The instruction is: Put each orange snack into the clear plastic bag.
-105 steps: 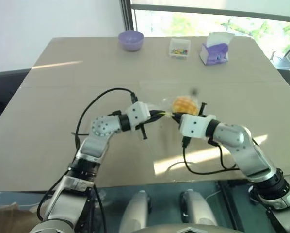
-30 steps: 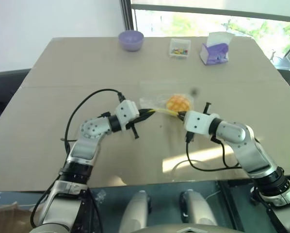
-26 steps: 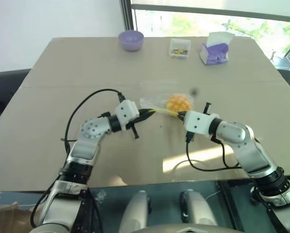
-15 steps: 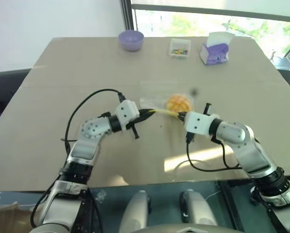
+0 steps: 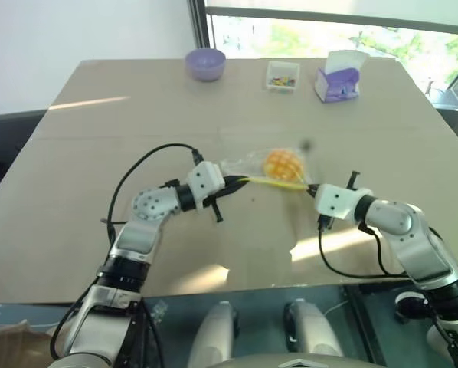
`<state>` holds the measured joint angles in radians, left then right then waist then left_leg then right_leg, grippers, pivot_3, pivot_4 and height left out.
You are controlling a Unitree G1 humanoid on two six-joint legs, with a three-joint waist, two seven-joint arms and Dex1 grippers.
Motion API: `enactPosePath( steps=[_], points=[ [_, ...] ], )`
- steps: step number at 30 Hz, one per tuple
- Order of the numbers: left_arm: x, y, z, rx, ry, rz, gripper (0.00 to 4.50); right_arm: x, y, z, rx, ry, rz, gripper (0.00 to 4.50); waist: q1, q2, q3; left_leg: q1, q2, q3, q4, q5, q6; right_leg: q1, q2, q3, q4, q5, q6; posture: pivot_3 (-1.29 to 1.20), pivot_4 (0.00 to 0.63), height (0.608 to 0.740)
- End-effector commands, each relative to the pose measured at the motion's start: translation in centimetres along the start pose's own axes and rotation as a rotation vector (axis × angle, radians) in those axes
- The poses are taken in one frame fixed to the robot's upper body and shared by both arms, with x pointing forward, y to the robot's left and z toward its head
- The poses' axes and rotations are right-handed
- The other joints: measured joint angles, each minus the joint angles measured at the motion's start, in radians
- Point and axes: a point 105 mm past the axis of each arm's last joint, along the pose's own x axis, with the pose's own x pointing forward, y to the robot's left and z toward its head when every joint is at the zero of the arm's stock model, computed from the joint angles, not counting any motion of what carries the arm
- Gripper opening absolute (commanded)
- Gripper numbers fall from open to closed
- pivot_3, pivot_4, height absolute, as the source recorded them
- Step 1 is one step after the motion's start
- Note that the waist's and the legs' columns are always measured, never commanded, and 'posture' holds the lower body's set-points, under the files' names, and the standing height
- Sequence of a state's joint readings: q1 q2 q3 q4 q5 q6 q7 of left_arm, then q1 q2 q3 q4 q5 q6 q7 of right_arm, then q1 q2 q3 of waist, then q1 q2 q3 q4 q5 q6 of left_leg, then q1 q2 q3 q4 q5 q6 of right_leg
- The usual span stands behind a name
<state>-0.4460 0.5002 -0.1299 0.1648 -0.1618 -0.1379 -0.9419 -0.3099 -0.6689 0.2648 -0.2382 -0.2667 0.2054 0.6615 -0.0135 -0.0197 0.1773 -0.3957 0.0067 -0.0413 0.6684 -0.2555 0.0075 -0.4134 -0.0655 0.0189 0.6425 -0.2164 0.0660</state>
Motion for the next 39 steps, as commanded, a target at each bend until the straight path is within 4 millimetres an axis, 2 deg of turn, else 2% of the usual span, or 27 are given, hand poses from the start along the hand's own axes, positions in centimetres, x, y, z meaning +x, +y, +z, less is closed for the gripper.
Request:
enactPosePath(
  steps=[1, 8, 14, 18, 23, 28, 33, 34, 36, 38, 39],
  points=[
    [-0.9, 1.1, 1.6, 0.053, -0.043, 0.044, 0.0, -1.0, -1.6, -1.7, -0.005, 0.067, -0.065, 0.06, 0.0, 0.0, 0.0, 0.0, 0.0, 0.0, 0.0, 0.0, 0.0, 0.0, 0.0, 0.0, 0.0, 0.0, 0.0, 0.0, 0.15, 0.74],
    [-0.9, 1.2, 1.7, 0.054, -0.045, 0.045, 0.0, -1.5, -2.1, -2.4, -0.012, 0.089, -0.082, 0.06, 0.0, 0.0, 0.0, 0.0, 0.0, 0.0, 0.0, 0.0, 0.0, 0.0, 0.0, 0.0, 0.0, 0.0, 0.0, 0.0, 0.15, 0.74],
    [-0.8, 2.3, 3.0, 0.005, -0.106, 0.113, 0.0, -2.8, -5.2, -0.5, -0.025, 0.035, -0.168, 0.06, 0.0, 0.0, 0.0, 0.0, 0.0, 0.0, 0.0, 0.0, 0.0, 0.0, 0.0, 0.0, 0.0, 0.0, 0.0, 0.0, 0.15, 0.74],
    [-0.6, 5.2, 5.2, -0.074, -0.187, 0.225, 0.0, -4.1, -9.2, 0.9, -0.097, 0.023, -0.268, 0.06, 0.0, 0.0, 0.0, 0.0, 0.0, 0.0, 0.0, 0.0, 0.0, 0.0, 0.0, 0.0, 0.0, 0.0, 0.0, 0.0, 0.15, 0.74],
    [0.4, 8.6, 6.7, -0.113, -0.22, 0.327, 0.0, -3.9, -12.7, 1.8, -0.152, 0.004, -0.354, 0.06, 0.0, 0.0, 0.0, 0.0, 0.0, -0.001, 0.0, 0.0, 0.0, 0.0, 0.0, 0.0, 0.0, 0.0, 0.0, 0.0, 0.15, 0.74],
    [2.6, 11.6, 7.1, -0.114, -0.208, 0.391, 0.0, -2.9, -15.5, 1.4, -0.2, 0.021, -0.411, 0.06, 0.0, 0.0, 0.0, -0.001, -0.001, 0.0, 0.0, 0.0, 0.0, 0.0, -0.001, 0.0, 0.0, 0.0, 0.0, 0.0, 0.15, 0.74],
    [4.9, 13.4, 6.7, -0.06, -0.163, 0.47, 0.0, -2.0, -17.6, -0.6, -0.239, 0.07, -0.481, 0.06, 0.0, 0.0, 0.0, -0.001, -0.001, 0.001, 0.0, 0.0, 0.0, -0.001, -0.001, 0.0, -0.001, 0.0, 0.0, 0.0, 0.15, 0.74],
    [5.1, 13.5, 6.8, -0.048, -0.169, 0.474, 0.0, -2.0, -17.8, -0.9, -0.252, 0.08, -0.493, 0.06, 0.0, 0.0, 0.0, -0.002, -0.001, 0.001, 0.0, 0.0, 0.0, -0.001, -0.001, 0.0, -0.001, 0.0, 0.0, 0.0, 0.15, 0.74],
    [5.4, 12.2, 6.7, -0.009, -0.19, 0.419, 0.0, -2.1, -17.1, -0.8, -0.245, 0.063, -0.482, 0.06, -0.001, -0.001, 0.0, -0.004, -0.001, 0.001, -0.001, 0.0, 0.0, -0.003, -0.001, 0.0, -0.002, 0.0, 0.0, 0.0, 0.15, 0.74],
    [5.3, 10.5, 5.9, 0.005, -0.192, 0.353, 0.0, -2.0, -15.4, -0.8, -0.228, 0.045, -0.442, 0.06, -0.003, 0.0, 0.0, -0.004, -0.001, 0.002, -0.003, 0.001, -0.003, -0.005, -0.002, 0.001, -0.002, 0.0, 0.0, 0.0, 0.15, 0.74],
    [5.0, 9.3, 4.9, 0.027, -0.168, 0.314, 0.0, -1.7, -13.9, -0.8, -0.209, 0.034, -0.408, 0.06, -0.004, 0.0, 0.0, -0.004, -0.001, 0.003, -0.004, 0.002, -0.003, -0.005, -0.002, 0.002, -0.002, 0.0, 0.0, 0.0, 0.15, 0.74]
  ],
)
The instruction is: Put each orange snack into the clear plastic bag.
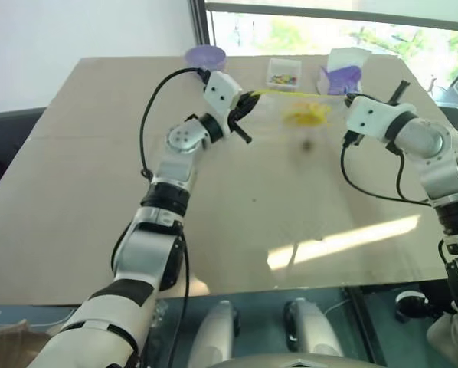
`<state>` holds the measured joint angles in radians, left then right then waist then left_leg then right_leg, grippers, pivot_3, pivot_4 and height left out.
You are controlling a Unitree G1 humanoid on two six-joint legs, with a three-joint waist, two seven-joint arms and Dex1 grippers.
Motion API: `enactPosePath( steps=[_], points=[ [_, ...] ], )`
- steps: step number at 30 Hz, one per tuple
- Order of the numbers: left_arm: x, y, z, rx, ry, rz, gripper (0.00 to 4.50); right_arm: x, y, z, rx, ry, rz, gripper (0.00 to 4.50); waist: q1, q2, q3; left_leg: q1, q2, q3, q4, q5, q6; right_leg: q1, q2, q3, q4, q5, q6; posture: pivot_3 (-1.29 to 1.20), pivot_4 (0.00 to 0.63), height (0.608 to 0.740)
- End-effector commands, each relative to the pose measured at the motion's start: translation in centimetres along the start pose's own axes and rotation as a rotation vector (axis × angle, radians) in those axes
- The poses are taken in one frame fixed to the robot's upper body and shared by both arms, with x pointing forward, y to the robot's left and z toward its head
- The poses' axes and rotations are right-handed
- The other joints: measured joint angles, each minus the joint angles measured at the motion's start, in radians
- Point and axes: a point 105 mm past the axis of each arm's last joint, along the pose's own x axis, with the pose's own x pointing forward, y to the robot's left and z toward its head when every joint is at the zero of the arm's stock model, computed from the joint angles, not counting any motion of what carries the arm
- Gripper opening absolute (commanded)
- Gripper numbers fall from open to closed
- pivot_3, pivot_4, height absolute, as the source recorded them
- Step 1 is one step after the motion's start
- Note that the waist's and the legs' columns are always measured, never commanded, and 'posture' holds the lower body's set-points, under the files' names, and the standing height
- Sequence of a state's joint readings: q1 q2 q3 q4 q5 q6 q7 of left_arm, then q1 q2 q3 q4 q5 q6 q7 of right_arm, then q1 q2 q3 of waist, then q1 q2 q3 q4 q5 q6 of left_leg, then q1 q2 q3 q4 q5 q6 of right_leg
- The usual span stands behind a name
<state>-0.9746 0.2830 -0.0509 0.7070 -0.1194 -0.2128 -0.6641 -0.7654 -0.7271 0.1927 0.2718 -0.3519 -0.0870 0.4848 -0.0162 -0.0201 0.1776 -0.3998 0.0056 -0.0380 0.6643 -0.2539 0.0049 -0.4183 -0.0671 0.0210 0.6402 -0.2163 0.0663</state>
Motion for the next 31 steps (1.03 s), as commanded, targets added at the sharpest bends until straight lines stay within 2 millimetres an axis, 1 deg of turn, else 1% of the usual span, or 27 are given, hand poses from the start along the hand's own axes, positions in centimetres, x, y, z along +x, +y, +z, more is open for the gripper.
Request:
enactPosePath(
  steps=[1, 2, 6, 7, 8, 9, 10, 11, 14, 16, 17, 18, 19, 22, 24, 25, 28, 31],
  points=[
    [-2.7, -1.6, -1.4, 0.079, 0.009, -0.079, 0.0, -1.8, 1.8, 0.1, 0.053, 0.002, 0.025, 0.06, -0.003, 0.0, 0.0, 0.0, 0.0, 0.001, -0.003, 0.0, 0.0, 0.0, 0.0, 0.0, 0.0, 0.0, 0.0, 0.0, 0.15, 0.74],
    [-3.2, -2.2, -1.9, 0.088, 0.022, -0.097, 0.0, -2.1, 2.7, 0.3, 0.07, -0.003, 0.043, 0.06, -0.004, 0.0, 0.0, 0.001, 0.0, 0.001, -0.003, 0.0, 0.0, 0.0, 0.0, 0.001, 0.001, 0.0, 0.0, 0.0, 0.15, 0.74],
    [-6.6, -4.6, -4.6, 0.05, 0.102, -0.169, 0.0, -3.8, 8.0, 1.6, 0.172, -0.006, 0.161, 0.06, -0.001, 0.0, 0.0, -0.001, 0.0, 0.003, -0.003, -0.001, 0.002, -0.004, 0.0, 0.003, 0.0, 0.0, 0.0, 0.0, 0.15, 0.74],
    [-7.2, -5.0, -4.9, 0.044, 0.121, -0.184, 0.0, -4.2, 8.8, 1.8, 0.195, -0.001, 0.18, 0.06, 0.0, 0.0, 0.0, -0.001, 0.0, 0.003, -0.002, -0.002, 0.003, -0.004, 0.0, 0.003, 0.001, 0.0, 0.0, 0.0, 0.15, 0.74],
    [-7.7, -5.3, -5.1, 0.037, 0.132, -0.202, 0.3, -4.5, 9.3, 1.9, 0.21, 0.003, 0.191, 0.02, 0.001, 0.0, 0.0, 0.0, 0.0, 0.003, -0.002, -0.002, 0.004, -0.003, 0.0, 0.003, 0.002, 0.0, 0.0, 0.0, 0.15, 0.74],
    [-8.0, -5.5, -5.1, 0.027, 0.139, -0.221, 0.66, -4.7, 9.5, 2.0, 0.219, 0.006, 0.199, 0.34, 0.002, 0.001, 0.0, 0.0, 0.0, 0.002, 0.0, -0.002, 0.004, -0.003, 0.0, 0.003, 0.003, 0.0, 0.0, 0.0, 0.15, 0.74],
    [-8.4, -5.6, -5.0, 0.021, 0.142, -0.235, 0.92, -5.0, 9.6, 2.1, 0.239, 0.007, 0.204, 0.69, 0.002, 0.001, 0.0, 0.001, 0.0, 0.002, 0.002, -0.003, 0.004, -0.002, 0.0, 0.003, 0.004, 0.0, 0.0, 0.0, 0.15, 0.74],
    [-8.7, -5.7, -4.9, 0.008, 0.142, -0.247, 1.37, -5.2, 9.7, 2.1, 0.252, 0.009, 0.207, 1.01, 0.002, 0.001, 0.0, 0.002, 0.0, 0.002, 0.004, -0.003, 0.004, -0.001, 0.0, 0.003, 0.004, 0.0, 0.0, 0.0, 0.15, 0.74],
    [-9.8, -5.8, -4.4, -0.022, 0.155, -0.279, 2.86, -6.0, 9.6, 1.9, 0.303, 0.023, 0.218, 2.53, 0.003, 0.001, 0.0, 0.006, 0.0, 0.001, 0.005, -0.003, 0.005, 0.005, 0.0, 0.002, 0.004, 0.0, 0.0, 0.0, 0.15, 0.74],
    [-10.7, -5.8, -4.1, -0.053, 0.168, -0.299, 3.56, -6.7, 9.5, 1.6, 0.34, 0.034, 0.221, 3.26, 0.003, 0.001, 0.0, 0.007, 0.0, 0.0, 0.005, -0.003, 0.005, 0.007, 0.001, 0.002, 0.004, 0.0, 0.0, 0.0, 0.15, 0.74],
    [-11.2, -5.8, -4.0, -0.071, 0.175, -0.308, 4.09, -7.1, 9.4, 1.5, 0.364, 0.039, 0.222, 3.8, 0.002, 0.001, 0.0, 0.007, 0.0, 0.0, 0.005, -0.003, 0.005, 0.006, 0.001, 0.002, 0.004, 0.0, 0.0, 0.0, 0.15, 0.74],
    [-11.7, -5.8, -3.9, -0.095, 0.178, -0.311, 4.5, -7.4, 9.4, 1.3, 0.392, 0.044, 0.22, 4.4, 0.002, 0.001, 0.0, 0.007, 0.001, 0.0, 0.005, -0.003, 0.005, 0.006, 0.001, 0.001, 0.004, 0.0, 0.0, 0.0, 0.15, 0.74],
    [-12.4, -5.6, -3.5, -0.132, 0.182, -0.308, 4.5, -8.2, 9.2, 0.9, 0.435, 0.055, 0.214, 4.47, 0.003, 0.001, 0.0, 0.007, 0.001, 0.0, 0.005, -0.003, 0.005, 0.006, 0.001, 0.001, 0.004, 0.0, 0.0, 0.0, 0.15, 0.74],
    [-14.1, -4.7, -2.5, -0.229, 0.189, -0.277, 4.5, -10.2, 8.0, 0.3, 0.571, 0.052, 0.173, 4.47, 0.002, 0.001, 0.0, 0.005, 0.001, -0.001, 0.004, -0.003, 0.005, 0.005, 0.001, 0.001, 0.002, 0.0, 0.0, 0.0, 0.15, 0.74],
    [-15.3, -3.8, -2.0, -0.255, 0.219, -0.241, 4.5, -12.0, 7.0, 0.1, 0.662, 0.038, 0.134, 4.47, 0.003, 0.001, 0.0, 0.005, 0.001, -0.001, 0.004, -0.003, 0.005, 0.005, 0.001, 0.001, 0.002, 0.0, 0.0, 0.0, 0.15, 0.74],
    [-16.0, -3.3, -1.7, -0.269, 0.234, -0.228, 4.5, -13.2, 6.3, 0.0, 0.701, 0.034, 0.115, 4.47, 0.004, 0.001, 0.0, 0.005, 0.001, -0.001, 0.004, -0.003, 0.005, 0.005, 0.001, 0.001, 0.002, 0.0, 0.0, 0.0, 0.15, 0.74],
    [-17.3, -2.5, -1.0, -0.29, 0.261, -0.207, 4.5, -15.5, 5.2, 0.3, 0.767, 0.026, 0.093, 4.47, 0.005, 0.001, 0.0, 0.006, 0.001, -0.002, 0.004, -0.003, 0.005, 0.006, 0.001, 0.0, 0.003, 0.0, 0.0, 0.0, 0.15, 0.74],
    [-17.8, -1.9, -0.7, -0.3, 0.272, -0.188, 4.5, -16.7, 5.2, 0.9, 0.804, 0.023, 0.112, 4.47, 0.005, 0.001, 0.0, 0.007, 0.001, -0.001, 0.004, -0.003, 0.005, 0.007, 0.001, 0.0, 0.003, 0.0, 0.0, 0.0, 0.15, 0.74]
  ],
)
